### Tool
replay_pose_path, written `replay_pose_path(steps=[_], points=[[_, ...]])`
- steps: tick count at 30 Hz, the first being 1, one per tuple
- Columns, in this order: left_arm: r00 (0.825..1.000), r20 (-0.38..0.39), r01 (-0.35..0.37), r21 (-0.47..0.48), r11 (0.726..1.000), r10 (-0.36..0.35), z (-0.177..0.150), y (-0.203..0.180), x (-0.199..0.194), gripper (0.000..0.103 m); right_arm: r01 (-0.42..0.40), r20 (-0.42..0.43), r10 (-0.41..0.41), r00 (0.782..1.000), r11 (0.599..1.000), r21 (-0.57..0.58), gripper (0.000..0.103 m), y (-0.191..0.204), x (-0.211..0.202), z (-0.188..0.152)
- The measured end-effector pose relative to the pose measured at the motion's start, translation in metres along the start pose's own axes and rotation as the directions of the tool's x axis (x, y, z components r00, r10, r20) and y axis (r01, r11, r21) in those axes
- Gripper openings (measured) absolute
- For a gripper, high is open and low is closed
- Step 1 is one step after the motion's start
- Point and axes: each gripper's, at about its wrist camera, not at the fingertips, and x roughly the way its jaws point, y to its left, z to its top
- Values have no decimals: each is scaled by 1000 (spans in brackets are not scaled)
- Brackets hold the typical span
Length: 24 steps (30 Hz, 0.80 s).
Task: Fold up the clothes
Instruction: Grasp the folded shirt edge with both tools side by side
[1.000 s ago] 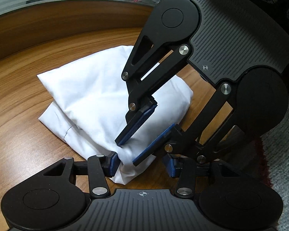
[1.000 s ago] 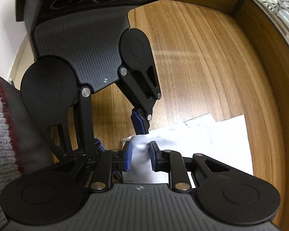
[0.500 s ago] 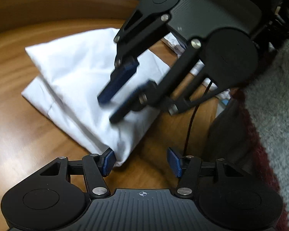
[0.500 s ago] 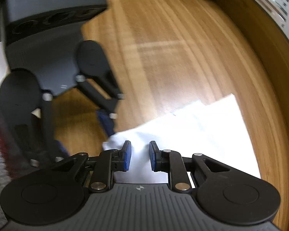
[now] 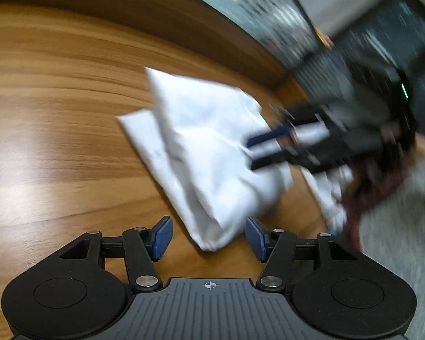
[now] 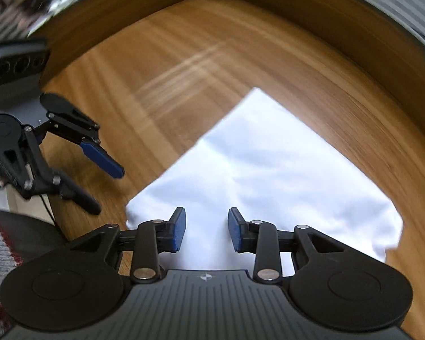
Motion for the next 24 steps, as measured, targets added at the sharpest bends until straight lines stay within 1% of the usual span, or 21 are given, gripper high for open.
replay_pose_path(steps=[1,2,4,6,9,12,15,17,20,21,22,23,24], points=[[1000,20,0,-42,999,1,1,0,11,64,11,13,-11,1000,999,30,46,-5,-4,-4],[999,38,-1,-78,997,4,1,5,12,66,21,26,-23,999,998,61,47,-10,-8,-8],[998,69,11,-145,989,-1,8,15,17,69,46,53,-53,997,991,127,59,-22,-16,-15],[996,90,20,-185,982,-3,21,16,9,70,77,78,-94,993,977,198,62,-36,-22,-21],[993,113,14,-204,979,10,30,18,9,70,111,102,-148,984,946,303,62,-58,-32,-30],[989,145,32,-221,975,0,41,12,7,70,146,111,-200,973,916,375,63,-78,-35,-36],[987,160,38,-233,972,0,54,8,19,69,172,112,-244,963,882,439,65,-98,-36,-41],[987,160,40,-250,967,1,60,8,27,67,169,110,-252,961,858,485,65,-114,-35,-44],[987,157,25,-271,962,18,64,8,36,58,135,112,-232,966,826,548,65,-136,-29,-48],[987,156,15,-275,961,29,65,8,37,50,119,114,-220,969,815,568,65,-143,-26,-50],[987,156,6,-280,960,39,65,7,38,39,101,114,-205,972,804,586,65,-149,-23,-51],[987,157,4,-287,958,43,65,8,38,31,81,114,-186,976,795,601,64,-154,-18,-52],[986,161,16,-293,956,33,65,9,37,15,62,113,-166,980,785,616,63,-158,-13,-53]])
